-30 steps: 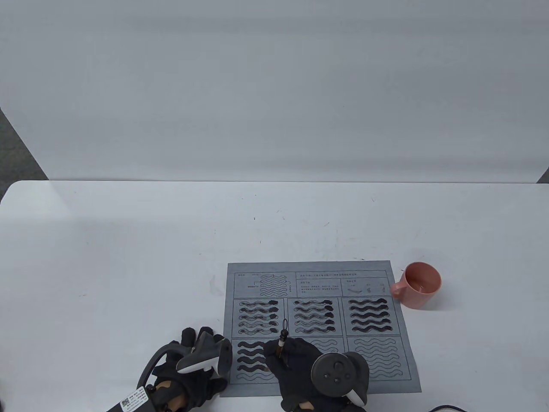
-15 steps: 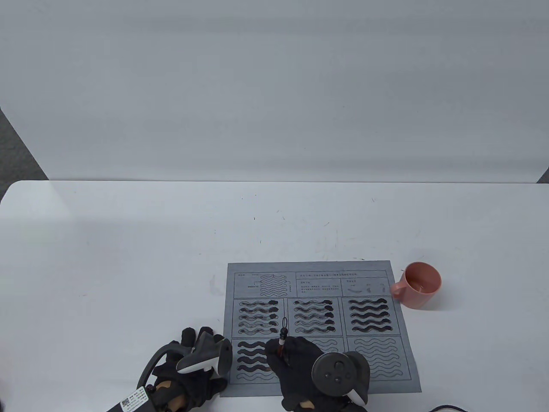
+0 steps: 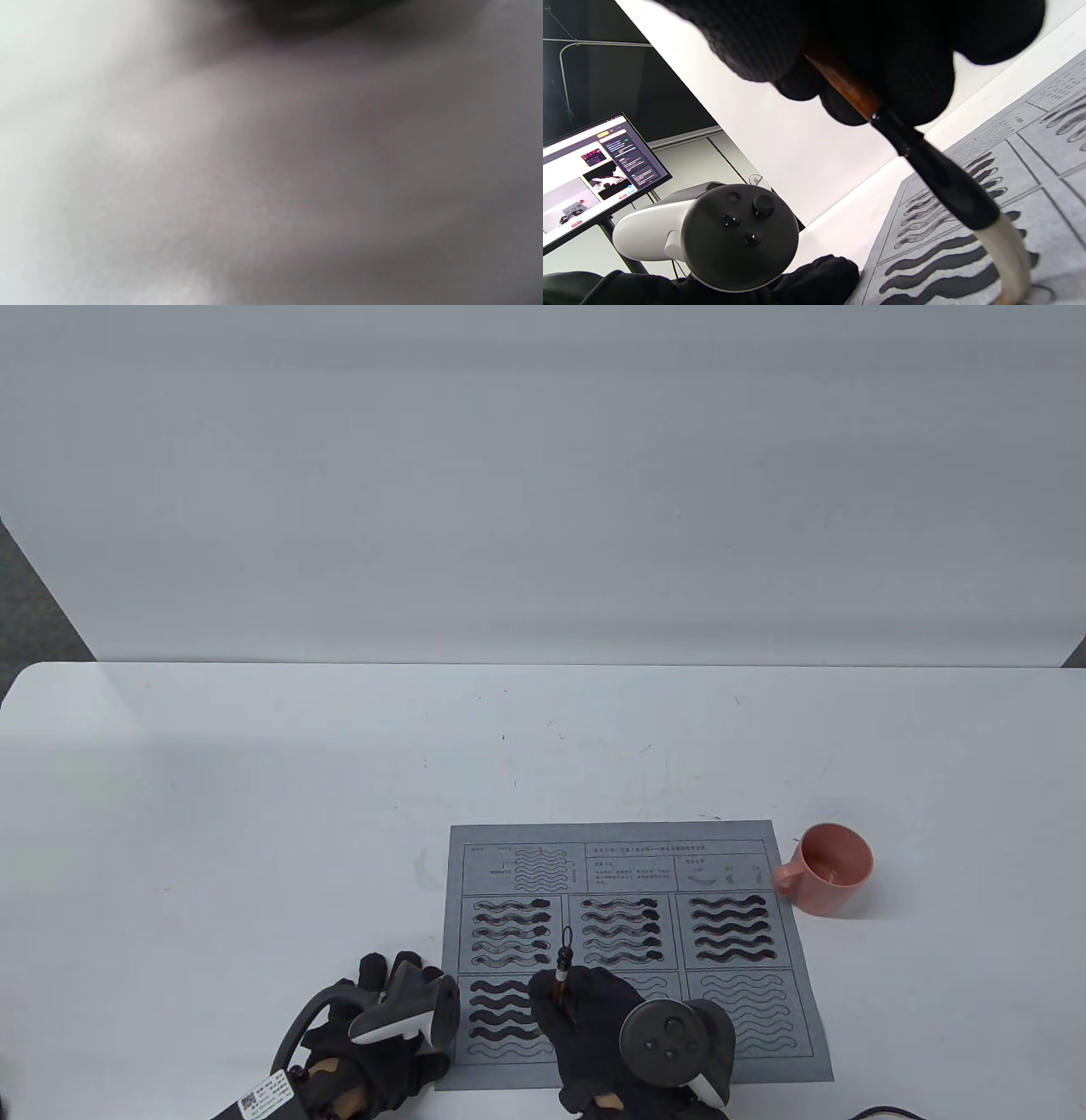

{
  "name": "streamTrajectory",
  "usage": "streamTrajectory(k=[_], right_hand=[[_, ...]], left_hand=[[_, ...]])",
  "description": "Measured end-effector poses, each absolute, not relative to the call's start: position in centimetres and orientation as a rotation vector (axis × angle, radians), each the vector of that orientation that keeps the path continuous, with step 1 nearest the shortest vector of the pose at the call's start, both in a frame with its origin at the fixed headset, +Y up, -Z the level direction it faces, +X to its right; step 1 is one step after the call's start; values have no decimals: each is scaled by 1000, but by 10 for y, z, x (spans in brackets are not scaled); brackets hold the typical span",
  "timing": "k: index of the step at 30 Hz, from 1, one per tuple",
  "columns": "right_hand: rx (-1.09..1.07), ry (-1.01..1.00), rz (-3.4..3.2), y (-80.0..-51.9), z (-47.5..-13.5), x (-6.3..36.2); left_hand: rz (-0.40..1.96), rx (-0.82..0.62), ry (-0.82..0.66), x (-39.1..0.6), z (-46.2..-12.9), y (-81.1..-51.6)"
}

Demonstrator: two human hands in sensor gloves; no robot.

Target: Trace patterns on water writing practice cloth with Chinese brush

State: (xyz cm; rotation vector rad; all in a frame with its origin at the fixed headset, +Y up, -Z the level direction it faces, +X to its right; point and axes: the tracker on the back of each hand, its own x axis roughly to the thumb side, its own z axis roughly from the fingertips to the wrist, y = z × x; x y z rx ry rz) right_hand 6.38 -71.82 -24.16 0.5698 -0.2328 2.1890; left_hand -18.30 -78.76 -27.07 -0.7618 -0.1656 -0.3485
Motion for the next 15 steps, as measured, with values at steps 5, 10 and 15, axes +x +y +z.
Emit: streamTrajectory(k=[5, 10, 15], right_hand=[[563, -237, 2188, -718, -242, 64], [561, -243, 2195, -718, -242, 65], [558, -250, 2201, -718, -242, 65]], left_hand=[[-349, -762, -166, -183, -271, -788], [-349, -762, -166, -183, -271, -788], [-349, -762, -166, -183, -271, -788]])
